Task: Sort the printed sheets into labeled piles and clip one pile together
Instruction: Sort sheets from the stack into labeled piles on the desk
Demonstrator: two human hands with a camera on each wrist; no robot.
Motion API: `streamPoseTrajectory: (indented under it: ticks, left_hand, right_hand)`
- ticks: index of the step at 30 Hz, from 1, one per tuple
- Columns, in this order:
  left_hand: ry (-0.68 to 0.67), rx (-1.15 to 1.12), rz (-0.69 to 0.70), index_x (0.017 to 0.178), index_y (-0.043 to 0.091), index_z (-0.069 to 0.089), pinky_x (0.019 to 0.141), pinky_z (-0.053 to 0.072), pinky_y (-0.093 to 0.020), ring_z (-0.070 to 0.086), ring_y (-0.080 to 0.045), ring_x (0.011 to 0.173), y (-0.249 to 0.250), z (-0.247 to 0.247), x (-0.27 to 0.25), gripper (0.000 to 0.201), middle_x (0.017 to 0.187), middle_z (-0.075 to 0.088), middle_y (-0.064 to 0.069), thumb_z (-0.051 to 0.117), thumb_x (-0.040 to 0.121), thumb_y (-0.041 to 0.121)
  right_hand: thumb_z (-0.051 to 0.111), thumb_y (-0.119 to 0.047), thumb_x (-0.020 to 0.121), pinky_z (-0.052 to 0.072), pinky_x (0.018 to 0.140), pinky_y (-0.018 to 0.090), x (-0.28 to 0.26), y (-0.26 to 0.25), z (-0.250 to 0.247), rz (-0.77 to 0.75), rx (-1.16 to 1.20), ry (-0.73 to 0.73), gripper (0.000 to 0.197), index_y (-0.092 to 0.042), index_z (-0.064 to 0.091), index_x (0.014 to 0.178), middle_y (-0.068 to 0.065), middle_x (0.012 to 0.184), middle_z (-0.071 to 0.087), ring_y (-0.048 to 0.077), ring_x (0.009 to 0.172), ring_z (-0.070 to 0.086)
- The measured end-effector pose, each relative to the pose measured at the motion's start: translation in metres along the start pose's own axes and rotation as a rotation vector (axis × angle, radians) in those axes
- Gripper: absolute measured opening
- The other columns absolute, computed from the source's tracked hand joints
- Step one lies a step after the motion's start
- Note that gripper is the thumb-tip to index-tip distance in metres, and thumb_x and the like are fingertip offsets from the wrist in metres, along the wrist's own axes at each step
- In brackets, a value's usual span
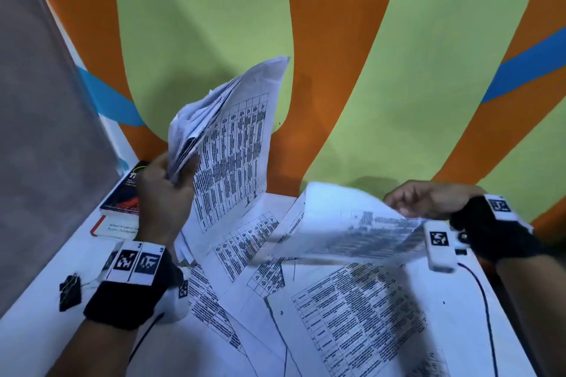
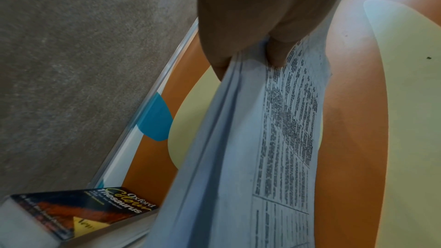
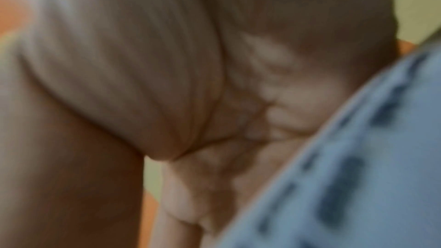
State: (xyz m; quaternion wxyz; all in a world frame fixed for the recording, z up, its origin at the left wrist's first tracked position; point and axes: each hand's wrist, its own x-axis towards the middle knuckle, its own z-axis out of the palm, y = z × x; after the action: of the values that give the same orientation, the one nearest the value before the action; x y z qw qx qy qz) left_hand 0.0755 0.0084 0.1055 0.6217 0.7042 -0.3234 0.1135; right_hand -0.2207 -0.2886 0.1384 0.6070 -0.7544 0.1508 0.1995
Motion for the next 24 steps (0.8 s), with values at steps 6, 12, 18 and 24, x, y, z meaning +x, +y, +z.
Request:
streamPoseTrajectory:
  ticks: [6, 12, 18, 24]
  left_hand:
    - [0.019, 0.002, -0.024, 0.095, -0.002, 0.068, 0.073, 0.051, -0.047, 0.055, -0.020, 0.078, -0.007, -0.005, 0.004, 0.034, 0.081, 0.062, -0.007, 0.064, 0.087, 0.031]
    - [-0.028, 0.024, 0.001, 0.091, -0.003, 0.068, 0.060, 0.041, -0.032, 0.053, -0.020, 0.072, -0.001, -0.001, -0.001, 0.041, 0.075, 0.060, -0.007, 0.060, 0.083, 0.036]
    - [-0.031, 0.073, 0.015, 0.092, -0.006, 0.068, 0.056, 0.038, -0.020, 0.051, -0.008, 0.068, -0.007, 0.000, -0.004, 0.027, 0.077, 0.060, -0.004, 0.065, 0.087, 0.020]
    - [-0.024, 0.051, 0.014, 0.095, -0.004, 0.068, 0.059, 0.040, -0.022, 0.052, 0.010, 0.061, -0.013, 0.001, -0.002, 0.028, 0.076, 0.061, -0.002, 0.064, 0.088, 0.024]
  right_hand:
    - [0.059, -0.009, 0.092, 0.036, 0.060, 0.013, 0.052, 0.025, 0.039, 0.239, -0.368, 0.024, 0.017, -0.015, 0.061, 0.076, -0.013, 0.060, 0.054, -0.006, 0.051, 0.045]
    - [0.055, -0.006, 0.091, 0.036, 0.060, 0.013, 0.096, 0.048, 0.072, 0.123, -0.760, 0.235, 0.024, -0.025, 0.055, 0.075, -0.013, 0.076, 0.056, -0.006, 0.063, 0.046]
    - [0.054, -0.006, 0.086, 0.041, 0.060, 0.016, 0.084, 0.049, 0.117, 0.272, -0.801, -0.017, 0.017, -0.010, 0.070, 0.090, -0.003, 0.083, 0.068, -0.004, 0.064, 0.051]
    - [0.067, -0.006, 0.083, 0.042, 0.060, 0.018, 0.044, -0.002, 0.137, 0.288, -0.700, -0.501, 0.016, 0.001, 0.065, 0.096, 0.021, 0.080, 0.064, 0.011, 0.070, 0.050]
